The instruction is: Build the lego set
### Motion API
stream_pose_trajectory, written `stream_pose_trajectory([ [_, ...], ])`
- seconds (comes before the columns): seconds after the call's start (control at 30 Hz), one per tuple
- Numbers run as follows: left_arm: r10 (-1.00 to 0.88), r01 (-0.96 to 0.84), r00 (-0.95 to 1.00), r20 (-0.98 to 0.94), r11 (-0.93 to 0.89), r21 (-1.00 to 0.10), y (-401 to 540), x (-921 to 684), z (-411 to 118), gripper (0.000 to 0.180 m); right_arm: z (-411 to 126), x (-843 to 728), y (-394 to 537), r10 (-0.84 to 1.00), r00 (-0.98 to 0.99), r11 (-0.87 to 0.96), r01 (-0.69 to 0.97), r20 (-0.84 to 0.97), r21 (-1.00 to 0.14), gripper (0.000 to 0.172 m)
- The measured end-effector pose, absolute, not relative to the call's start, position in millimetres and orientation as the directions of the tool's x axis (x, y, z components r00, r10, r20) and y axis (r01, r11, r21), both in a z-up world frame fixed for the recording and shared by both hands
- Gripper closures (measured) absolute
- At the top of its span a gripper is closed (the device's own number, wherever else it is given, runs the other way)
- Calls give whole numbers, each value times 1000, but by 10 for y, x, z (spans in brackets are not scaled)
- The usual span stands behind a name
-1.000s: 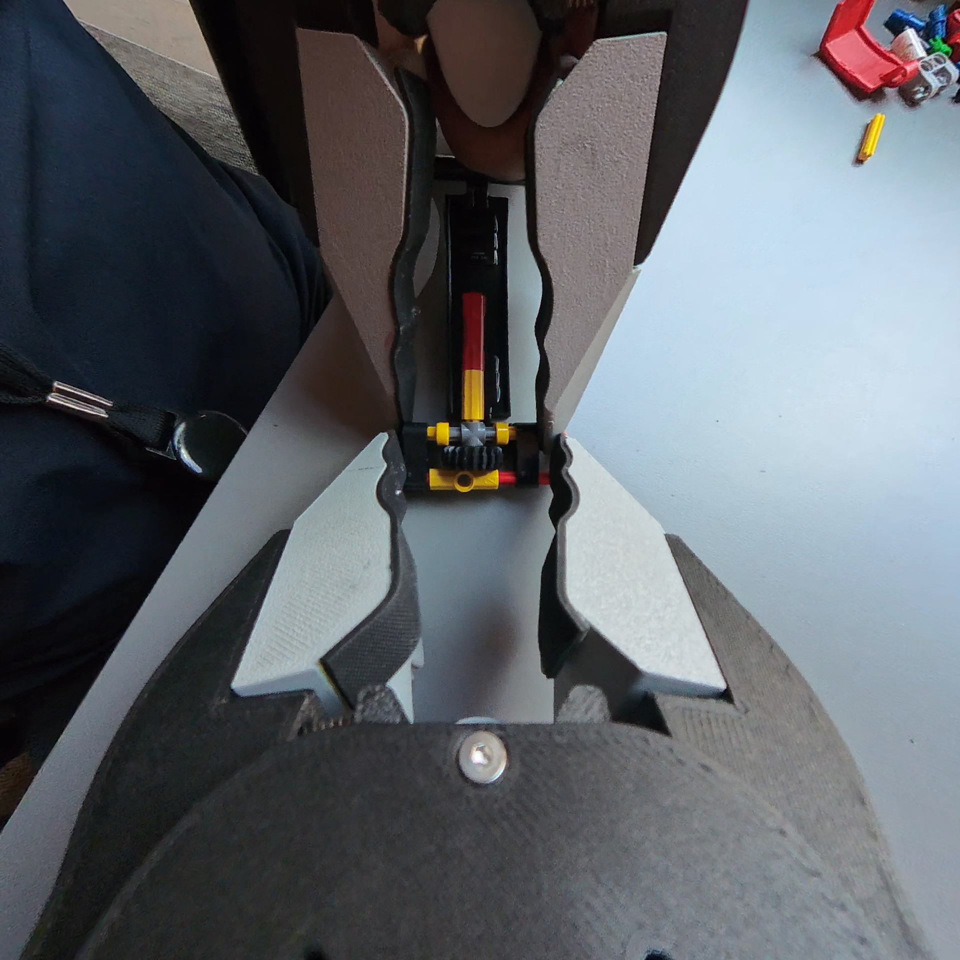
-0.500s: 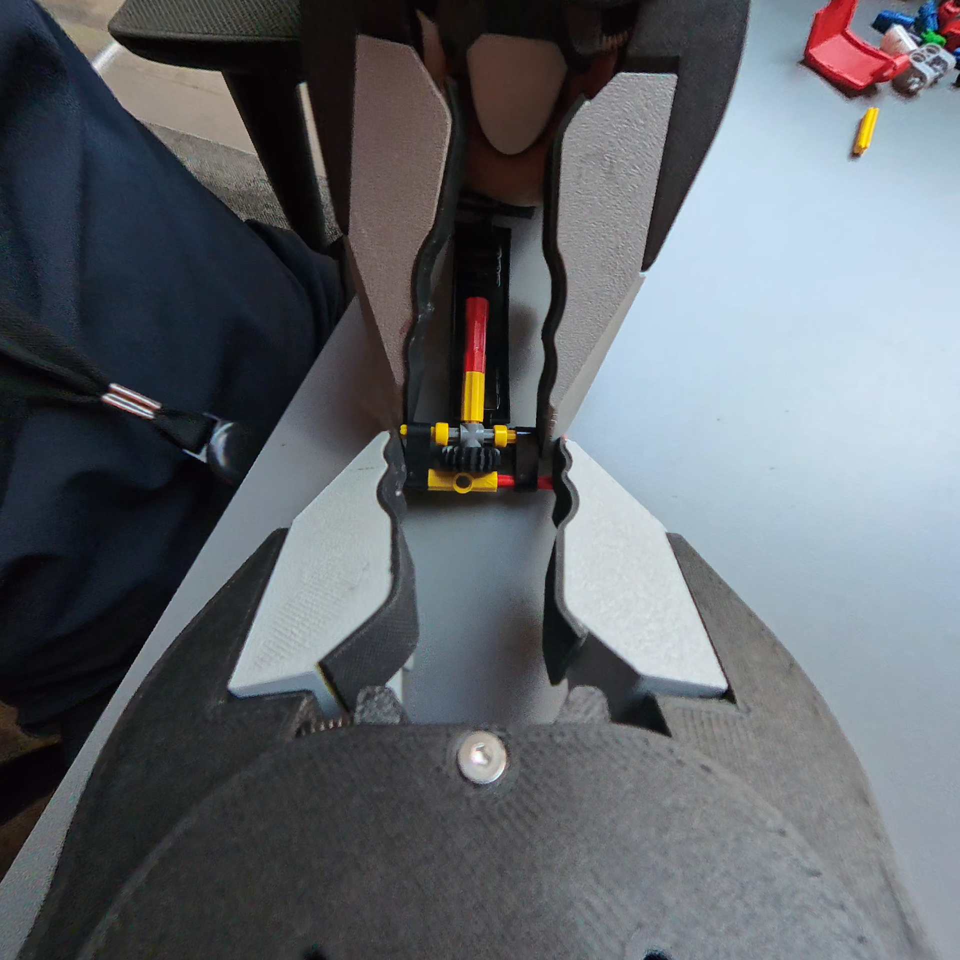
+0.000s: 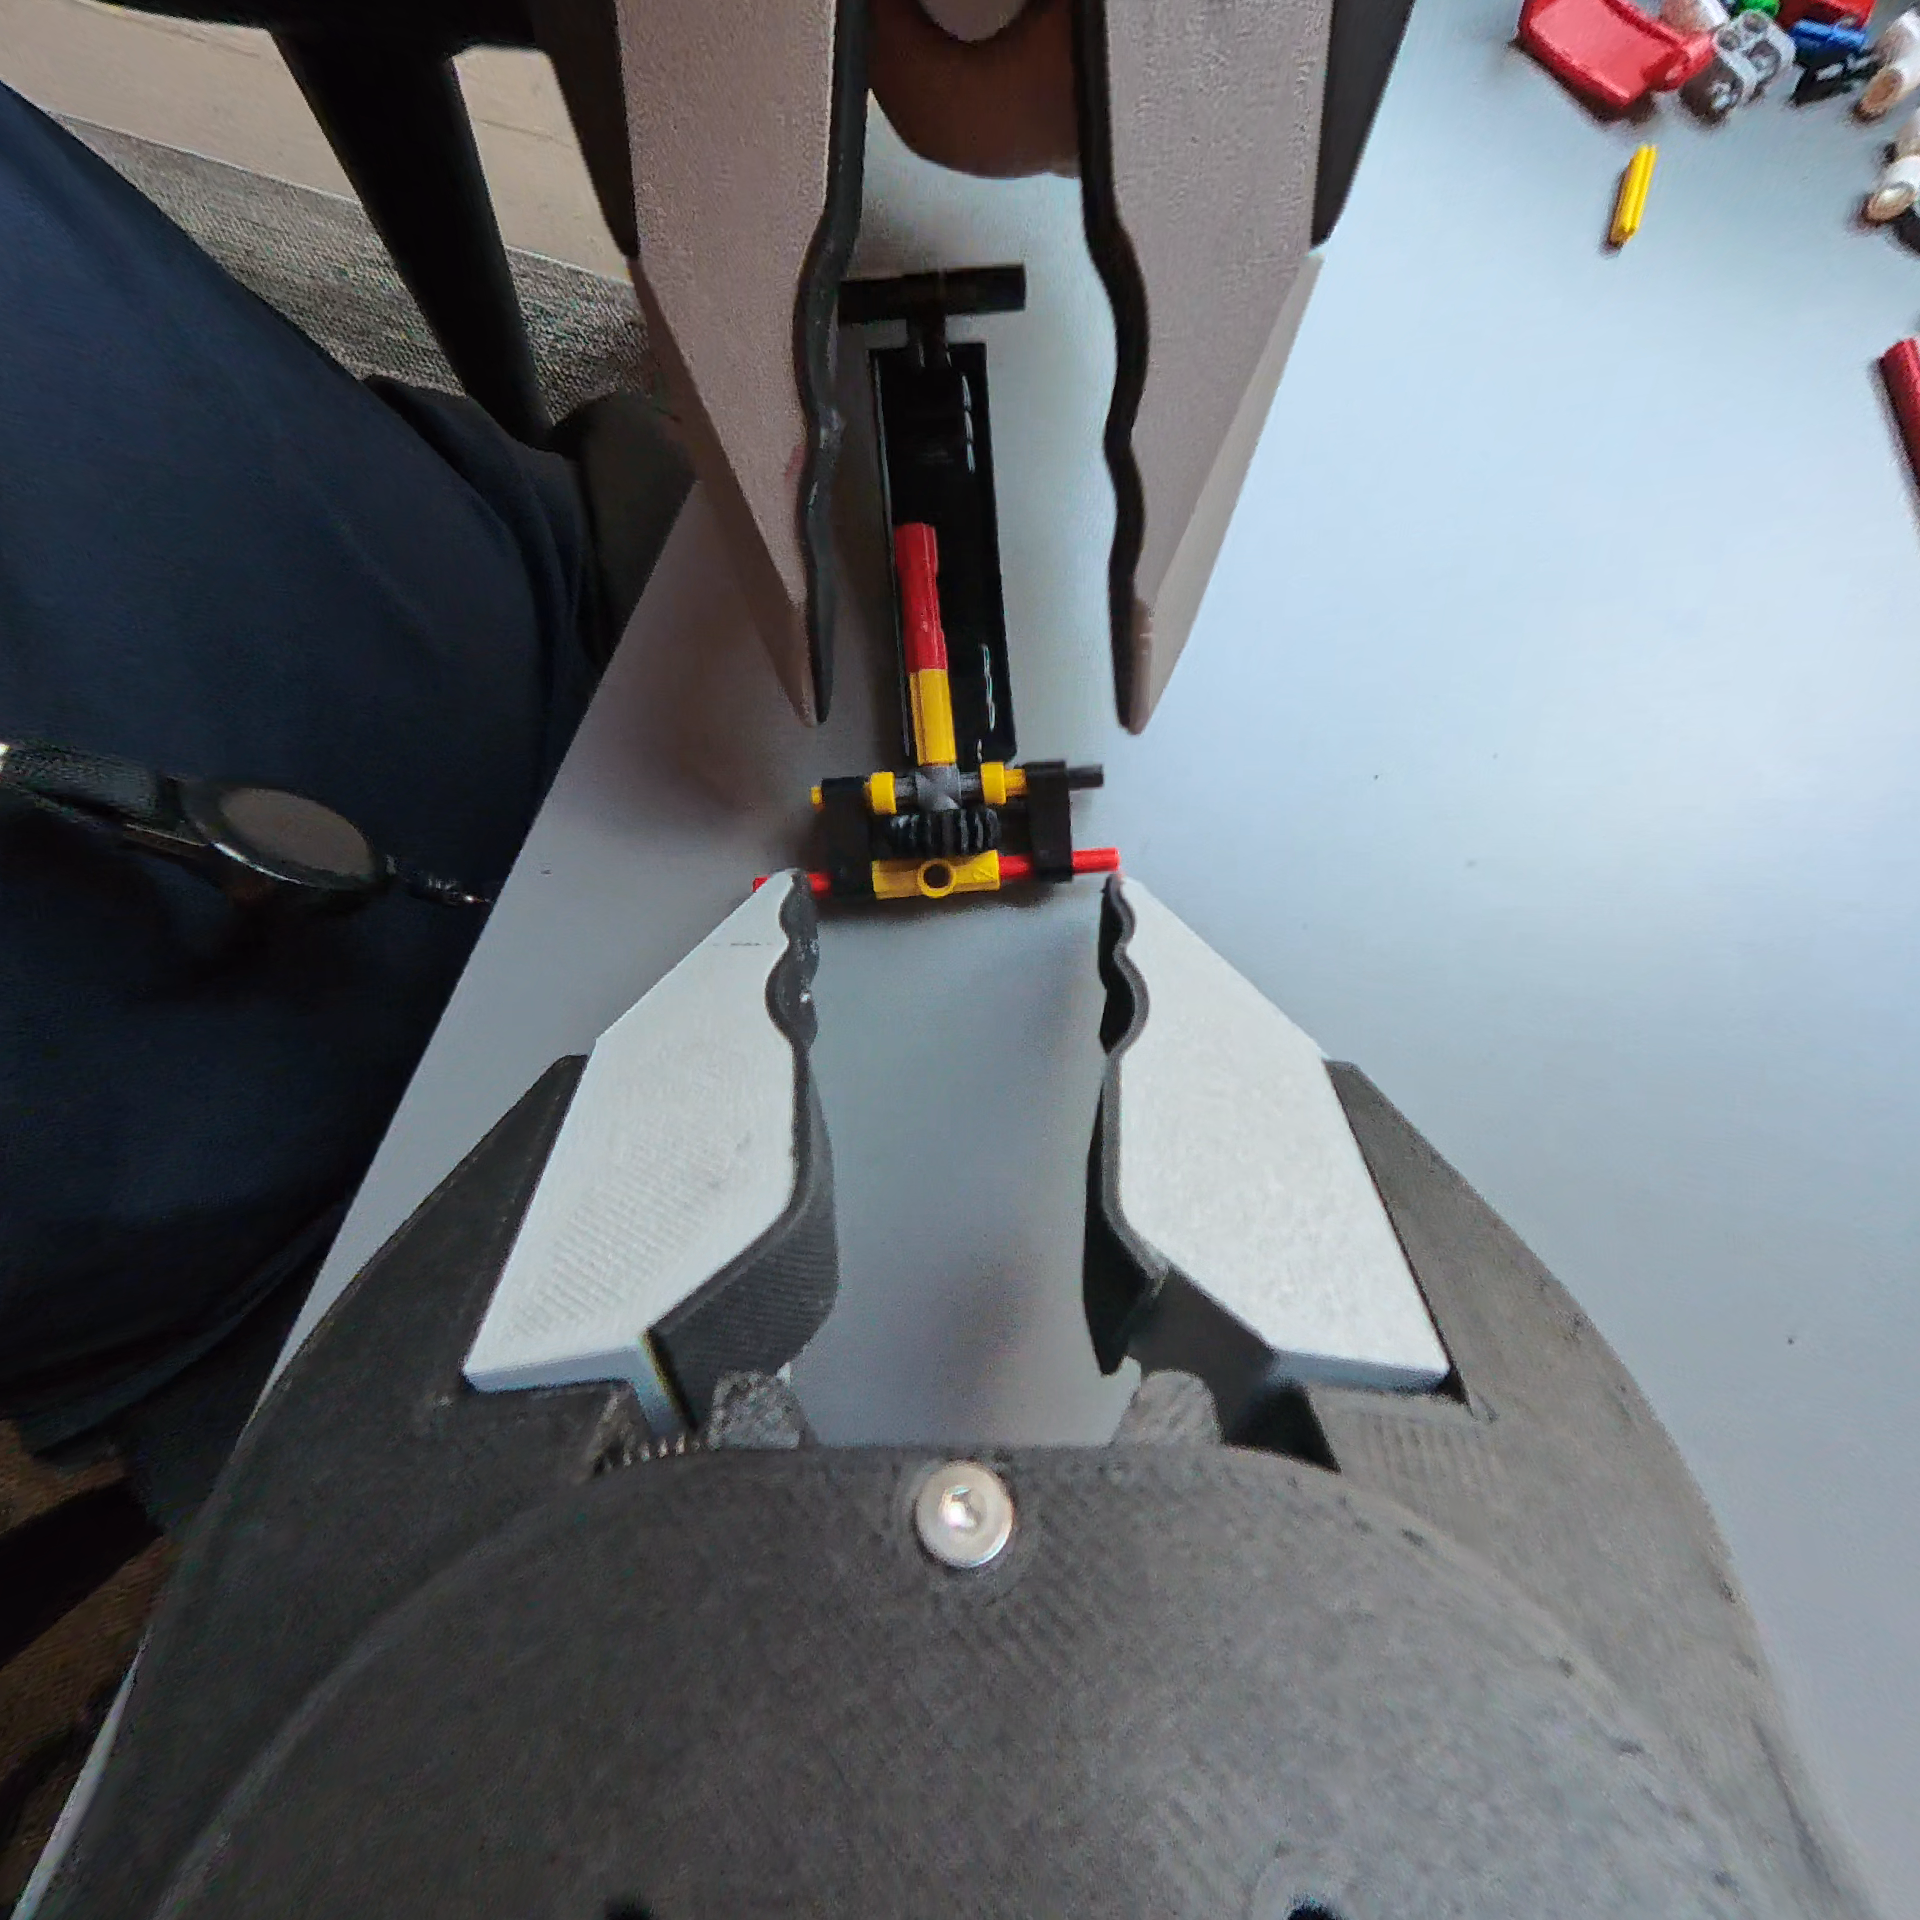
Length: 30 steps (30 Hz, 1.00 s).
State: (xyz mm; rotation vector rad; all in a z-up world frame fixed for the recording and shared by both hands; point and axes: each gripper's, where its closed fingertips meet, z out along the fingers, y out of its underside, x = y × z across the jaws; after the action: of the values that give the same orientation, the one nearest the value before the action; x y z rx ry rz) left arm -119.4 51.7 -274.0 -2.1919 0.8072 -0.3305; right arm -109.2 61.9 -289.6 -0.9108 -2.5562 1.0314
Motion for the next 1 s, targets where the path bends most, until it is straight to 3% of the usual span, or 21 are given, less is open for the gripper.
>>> stream_pose_trajectory([
  [0.13, -603, -443, 797, -42, -535, -720, 486, -1303, -2708, 129, -2858, -1137, 638, 629, -777, 562, 454, 0, -691, 113],
  [0.3, -617, -532, 781, -91, -583, -614, 481, -1251, -2956, 118, -2931, -1134, 560, 596, -803, 606, 451, -1, -655, 113],
  [0.57, -643, -519, 765, -22, -596, -613, 522, -1145, -2971, 126, -2972, -1168, 530, 581, -814, 640, 460, -4, -616, 115],
  [0.73, -548, -449, 836, -20, -662, -600, 483, -1248, -2961, 127, -2976, -1204, 538, 606, -796, 609, 454, 12, -651, 115],
  [0.8, -533, -464, 842, -80, -641, -612, 450, -1297, -2943, 115, -2976, -1198, 540, 605, -796, 604, 450, 12, -658, 115],
  [1.0, -595, -478, 804, -20, -625, -616, 439, -1185, -2968, 118, -2974, -1206, 504, 593, -805, 611, 442, 11, -657, 115],
])
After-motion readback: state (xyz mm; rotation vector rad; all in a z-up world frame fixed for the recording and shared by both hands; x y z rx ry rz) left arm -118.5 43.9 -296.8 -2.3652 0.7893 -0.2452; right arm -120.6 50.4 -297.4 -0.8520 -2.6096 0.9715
